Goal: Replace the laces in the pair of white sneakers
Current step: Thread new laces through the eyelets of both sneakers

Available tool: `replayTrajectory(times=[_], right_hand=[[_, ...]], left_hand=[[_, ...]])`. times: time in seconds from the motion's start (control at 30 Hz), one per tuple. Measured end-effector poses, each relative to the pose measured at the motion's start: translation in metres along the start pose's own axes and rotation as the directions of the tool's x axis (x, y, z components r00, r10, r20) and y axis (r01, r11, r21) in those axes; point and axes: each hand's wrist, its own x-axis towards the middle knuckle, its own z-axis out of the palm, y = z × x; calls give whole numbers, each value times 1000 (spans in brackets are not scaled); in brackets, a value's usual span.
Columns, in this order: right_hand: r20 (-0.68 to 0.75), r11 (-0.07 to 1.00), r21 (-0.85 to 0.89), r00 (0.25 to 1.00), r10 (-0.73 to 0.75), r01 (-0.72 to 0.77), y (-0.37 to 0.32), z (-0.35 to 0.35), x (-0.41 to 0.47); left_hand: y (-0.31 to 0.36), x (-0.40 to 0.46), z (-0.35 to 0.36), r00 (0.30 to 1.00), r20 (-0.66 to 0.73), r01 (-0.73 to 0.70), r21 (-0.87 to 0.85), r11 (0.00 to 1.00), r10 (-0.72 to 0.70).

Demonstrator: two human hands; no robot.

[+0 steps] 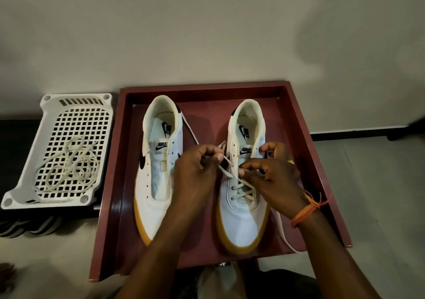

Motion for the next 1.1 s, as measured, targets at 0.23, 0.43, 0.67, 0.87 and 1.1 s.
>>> replayTrajectory(times=[0.23, 0.43, 0.67, 0.87, 1.1], right_hand=[[49, 1000, -24, 999, -6, 7, 3, 0, 0], [5, 978, 210, 1000, -5, 4, 1, -10, 3], [-47, 965, 264, 999, 23, -10, -2, -14, 3], [-55, 967, 255, 998, 23, -9, 1, -12, 5], [-71, 965, 263, 997, 18, 1, 2, -10, 5]], left_hand=[[6, 8, -12, 960, -268, 28, -204, 979, -83], [-1, 0, -1, 968, 24, 251, -9, 968, -251], [-5, -7, 10, 995, 39, 91, 23, 996, -92], [0, 1, 5, 990, -115, 66, -83, 994, -75], [14, 2, -12, 989, -15, 150, -5, 989, -150]])
